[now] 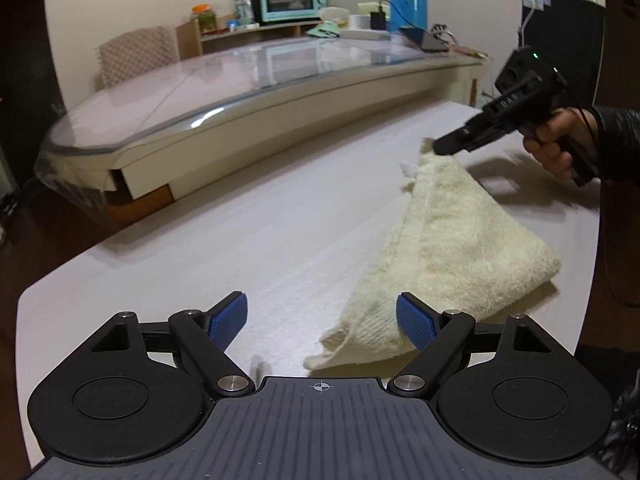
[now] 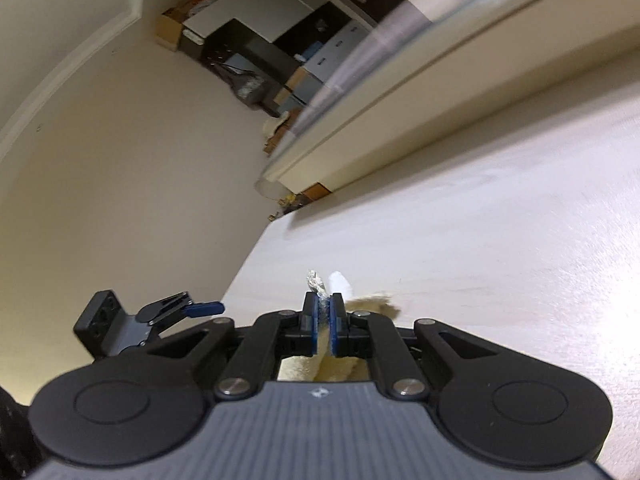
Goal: Fold towel
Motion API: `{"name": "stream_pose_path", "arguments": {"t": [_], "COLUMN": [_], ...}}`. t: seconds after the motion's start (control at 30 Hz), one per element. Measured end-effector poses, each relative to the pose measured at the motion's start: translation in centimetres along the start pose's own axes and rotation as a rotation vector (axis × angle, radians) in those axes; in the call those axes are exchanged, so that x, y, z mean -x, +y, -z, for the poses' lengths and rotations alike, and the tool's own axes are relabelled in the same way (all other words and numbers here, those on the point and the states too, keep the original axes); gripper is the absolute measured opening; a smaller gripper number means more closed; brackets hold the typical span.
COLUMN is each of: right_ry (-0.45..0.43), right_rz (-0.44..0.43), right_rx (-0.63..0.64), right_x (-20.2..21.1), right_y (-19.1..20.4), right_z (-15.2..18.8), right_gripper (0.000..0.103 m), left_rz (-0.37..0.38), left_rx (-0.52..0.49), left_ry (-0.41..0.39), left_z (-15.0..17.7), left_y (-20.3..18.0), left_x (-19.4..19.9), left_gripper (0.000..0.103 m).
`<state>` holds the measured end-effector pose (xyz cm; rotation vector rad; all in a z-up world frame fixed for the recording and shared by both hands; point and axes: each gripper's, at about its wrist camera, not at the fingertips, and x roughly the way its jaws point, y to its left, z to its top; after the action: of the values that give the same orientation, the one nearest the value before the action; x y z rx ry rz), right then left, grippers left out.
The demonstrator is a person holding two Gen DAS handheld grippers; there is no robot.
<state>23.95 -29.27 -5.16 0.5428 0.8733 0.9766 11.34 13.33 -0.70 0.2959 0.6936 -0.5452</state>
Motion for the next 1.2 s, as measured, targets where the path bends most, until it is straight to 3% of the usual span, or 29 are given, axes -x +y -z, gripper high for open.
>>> {"name": "stream_pose_path", "arguments": {"t": [0.1, 0.17, 0.4, 0.53, 0.6, 0.73, 0.87, 1.07, 1.2], "right_ry": [0.008, -0.002, -0.102, -0.089, -0.032, -0.017, 0.011, 0.027, 0.018], "right_rz": [0.043, 0.082, 0.155, 0.111, 0.126, 0.161, 0.212, 0.233, 0.231], "right_rx": [0.017, 0.030, 0.140, 0.217, 0.259, 0.256, 0.224, 0.174, 0.157], "right_x": [-0.3, -0.2, 1.5, 0.7, -0.9, -2.2, -3.4, -4.1, -3.8], "right_y": [0.1, 0.2, 2.8, 5.4, 6.0, 5.3, 4.5, 4.1, 3.9], "right_z": [0.2, 0.2, 0.1, 0.5, 0.9, 0.5, -0.1, 0.4, 0.6], "right_gripper": [0.010, 0.028, 0.028, 0.028, 0.024, 0.020, 0.006, 0.004, 0.004], "left_rz": [-0.014, -0.019, -0.026, -0.029, -0.030, -0.035, -0.036, -0.027, 0.002], "left_rx": [-0.006, 0.001, 0.024, 0.029, 0.036, 0.045, 0.053, 0.071, 0.136], "left_ry": [0.018, 0.022, 0.019, 0.007, 0.002, 0.002, 0.001, -0.010, -0.066], "left_z": [0.4, 0.7, 1.0, 1.0, 1.1, 1.3, 1.5, 1.8, 1.7], "left_y": [-0.1, -0.1, 0.1, 0.1, 0.2, 0.4, 0.5, 0.8, 1.6], "left_x": [-0.4, -0.5, -0.4, -0.2, -0.1, 0.0, 0.0, -0.2, 0.8], "left_gripper": [0.087, 0.087, 0.090, 0.089, 0.089, 0.089, 0.089, 0.090, 0.089]}}
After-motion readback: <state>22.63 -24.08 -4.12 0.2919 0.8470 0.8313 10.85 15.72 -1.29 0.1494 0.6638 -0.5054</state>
